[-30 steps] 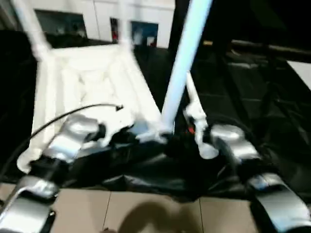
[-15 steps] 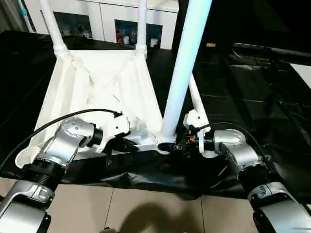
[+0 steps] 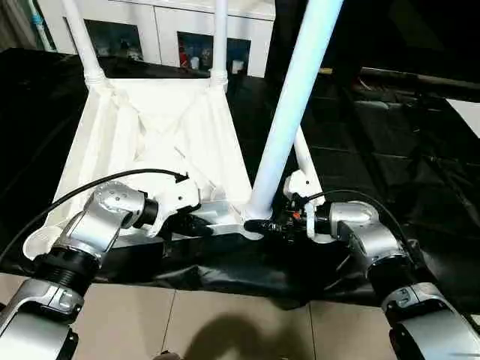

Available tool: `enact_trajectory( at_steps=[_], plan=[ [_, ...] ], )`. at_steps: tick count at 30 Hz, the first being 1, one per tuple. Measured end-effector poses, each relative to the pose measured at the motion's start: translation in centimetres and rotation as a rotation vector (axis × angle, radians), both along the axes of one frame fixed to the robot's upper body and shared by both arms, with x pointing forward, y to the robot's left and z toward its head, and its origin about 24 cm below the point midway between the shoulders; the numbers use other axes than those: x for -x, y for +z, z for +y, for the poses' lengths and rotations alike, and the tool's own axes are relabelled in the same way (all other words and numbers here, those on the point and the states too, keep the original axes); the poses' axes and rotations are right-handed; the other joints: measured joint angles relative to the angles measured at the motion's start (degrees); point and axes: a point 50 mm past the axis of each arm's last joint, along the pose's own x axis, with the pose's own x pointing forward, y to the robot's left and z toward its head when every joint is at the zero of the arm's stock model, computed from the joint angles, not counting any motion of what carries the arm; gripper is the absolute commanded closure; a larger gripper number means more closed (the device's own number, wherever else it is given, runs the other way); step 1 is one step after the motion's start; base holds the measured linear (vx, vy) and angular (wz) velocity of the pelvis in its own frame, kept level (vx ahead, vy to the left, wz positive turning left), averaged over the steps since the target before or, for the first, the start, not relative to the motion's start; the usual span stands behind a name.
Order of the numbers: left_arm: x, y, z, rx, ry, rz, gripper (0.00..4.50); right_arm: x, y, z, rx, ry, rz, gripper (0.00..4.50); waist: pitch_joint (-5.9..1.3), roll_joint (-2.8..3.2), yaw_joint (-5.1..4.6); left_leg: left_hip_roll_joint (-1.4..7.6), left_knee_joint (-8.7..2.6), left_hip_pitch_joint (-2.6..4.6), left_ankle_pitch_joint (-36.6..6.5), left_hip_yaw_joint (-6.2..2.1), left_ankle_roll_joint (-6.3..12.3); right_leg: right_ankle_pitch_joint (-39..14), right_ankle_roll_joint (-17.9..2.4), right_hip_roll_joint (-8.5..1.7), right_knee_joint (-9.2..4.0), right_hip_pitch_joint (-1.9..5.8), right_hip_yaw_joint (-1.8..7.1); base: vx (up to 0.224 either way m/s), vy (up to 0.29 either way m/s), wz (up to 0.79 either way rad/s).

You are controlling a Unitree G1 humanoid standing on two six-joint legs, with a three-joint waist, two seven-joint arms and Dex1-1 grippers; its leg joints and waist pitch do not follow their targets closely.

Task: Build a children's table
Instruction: Insert table leg to table base

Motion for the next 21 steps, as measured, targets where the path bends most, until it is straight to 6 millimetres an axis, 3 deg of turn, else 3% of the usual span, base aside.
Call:
enact_trajectory(
  at_steps=[2, 7, 9, 11, 15, 21],
  plan=[
    [0.0, 0.0, 0.2, -0.003, 0.010, -0.003, 4.50, 0.0, -0.3, 0.2, -0.015, -0.027, 0.008, 1.71, -0.01, -0.02, -0.11, 0.01, 0.03, 0.04, 0.03, -0.01, -0.06, 0.00, 0.00, 0.00, 0.10, 0.00, 0.00, 0.000, 0.000, 0.00],
    [-0.4, -0.4, 0.2, -0.007, 0.073, -0.025, 4.50, -0.4, -1.1, 1.1, -0.032, -0.168, 0.014, 1.71, -0.05, -0.07, -1.48, 0.04, 0.06, 0.17, 0.12, -0.02, -0.51, 0.08, 0.00, 0.05, 0.35, 0.16, 0.12, 0.000, 0.000, 0.00],
    [-0.9, -0.7, -0.2, -0.012, 0.138, -0.044, 4.50, -0.9, -1.5, 1.8, -0.030, -0.295, 0.015, 1.72, -0.07, -0.11, -1.78, 0.05, 0.01, 0.59, 0.15, -0.03, -0.61, 0.20, -0.06, 0.07, 0.36, 0.50, 0.13, 0.000, 0.000, 0.00],
    [-1.4, -1.0, -0.7, -0.015, 0.189, -0.052, 4.50, -1.3, -1.7, 2.5, -0.016, -0.393, 0.018, 1.72, -0.07, -0.10, -1.88, 0.04, -0.07, 1.00, 0.14, -0.06, -0.65, 0.19, -0.04, 0.07, 0.29, 0.79, 0.13, 0.000, 0.000, 0.00],
    [-2.9, -1.5, -3.5, -0.014, 0.359, -0.075, 4.50, -2.9, -1.7, 3.5, 0.003, -0.704, 0.061, 1.73, -0.06, -0.10, -1.68, 0.00, -0.09, 1.44, 0.18, -0.09, -0.73, 0.01, 0.28, 0.04, 0.26, 0.91, 0.15, 0.000, 0.000, 0.00],
    [-3.4, -1.7, -5.3, -0.011, 0.422, -0.085, 4.50, -3.6, -1.4, 4.6, -0.024, -0.866, 0.120, 1.73, -0.13, -0.20, -1.56, -0.07, -0.14, 1.47, 0.19, -0.13, -0.74, 0.06, 0.34, 0.01, 0.25, 0.98, 0.19, 0.000, 0.000, 0.00]
  ],
)
